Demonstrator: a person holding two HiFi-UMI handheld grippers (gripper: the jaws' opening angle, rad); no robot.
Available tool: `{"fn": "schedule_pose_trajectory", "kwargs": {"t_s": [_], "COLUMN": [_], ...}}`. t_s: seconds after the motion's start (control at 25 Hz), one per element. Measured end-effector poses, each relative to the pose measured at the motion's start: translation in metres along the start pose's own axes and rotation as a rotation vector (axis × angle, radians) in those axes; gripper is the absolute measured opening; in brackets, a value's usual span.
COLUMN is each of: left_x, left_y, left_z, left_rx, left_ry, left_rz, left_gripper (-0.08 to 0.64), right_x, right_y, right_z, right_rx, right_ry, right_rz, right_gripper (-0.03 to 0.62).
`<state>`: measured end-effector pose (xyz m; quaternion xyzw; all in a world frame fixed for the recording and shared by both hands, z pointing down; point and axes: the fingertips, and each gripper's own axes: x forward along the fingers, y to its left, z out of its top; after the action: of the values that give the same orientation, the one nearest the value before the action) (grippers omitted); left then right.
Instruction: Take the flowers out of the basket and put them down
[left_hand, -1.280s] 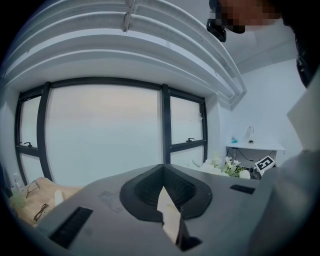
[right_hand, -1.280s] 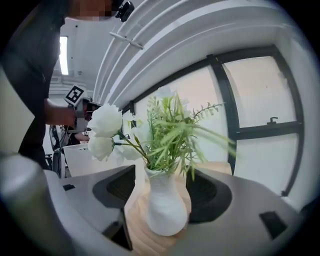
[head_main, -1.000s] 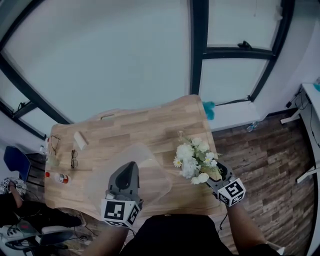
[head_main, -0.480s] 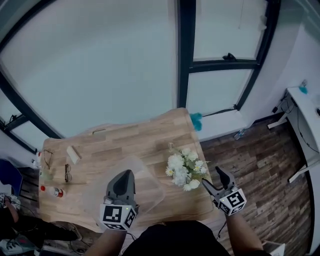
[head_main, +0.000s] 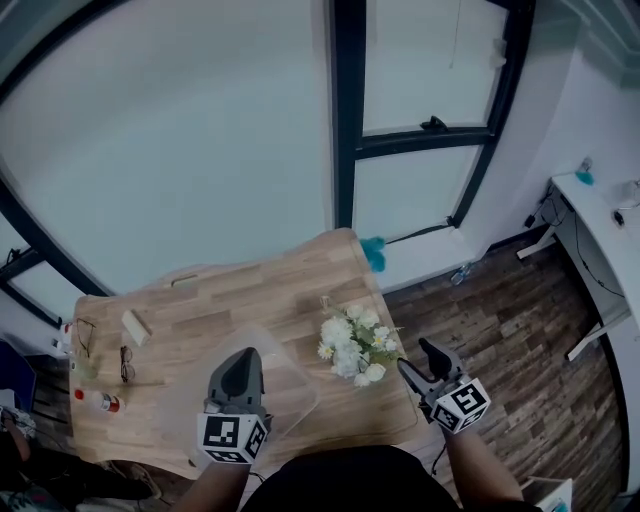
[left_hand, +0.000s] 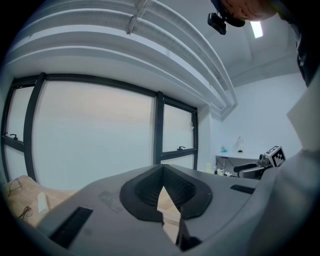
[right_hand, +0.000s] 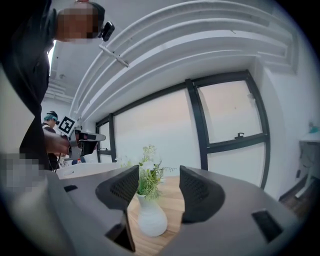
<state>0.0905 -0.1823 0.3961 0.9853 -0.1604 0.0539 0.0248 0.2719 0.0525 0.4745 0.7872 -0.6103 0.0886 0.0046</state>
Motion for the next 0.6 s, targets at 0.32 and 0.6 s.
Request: {"fn": "schedule_pose_trajectory", "kwargs": {"t_s": [0.32,0.6], "left_x": [-0.007,-0.013], "left_y": [0.006,0.009], "left_z": [-0.007,-0.026], "left_rx": [0.025,0.029], "left_ry": [0.002,0.042], "left_rz": [-0.001,-0.008], "left_gripper": [0.005,0.005], "right_x": [-0.003,-0.004], "right_y": [-0.006,-0.01], "right_z": [0.007,0.009], "right_rx": [-0.013,-0.076], "right_ry": [-0.01,0.006], "right_rz": [-0.073,-0.155], "right_gripper": [0.103,0.023]}}
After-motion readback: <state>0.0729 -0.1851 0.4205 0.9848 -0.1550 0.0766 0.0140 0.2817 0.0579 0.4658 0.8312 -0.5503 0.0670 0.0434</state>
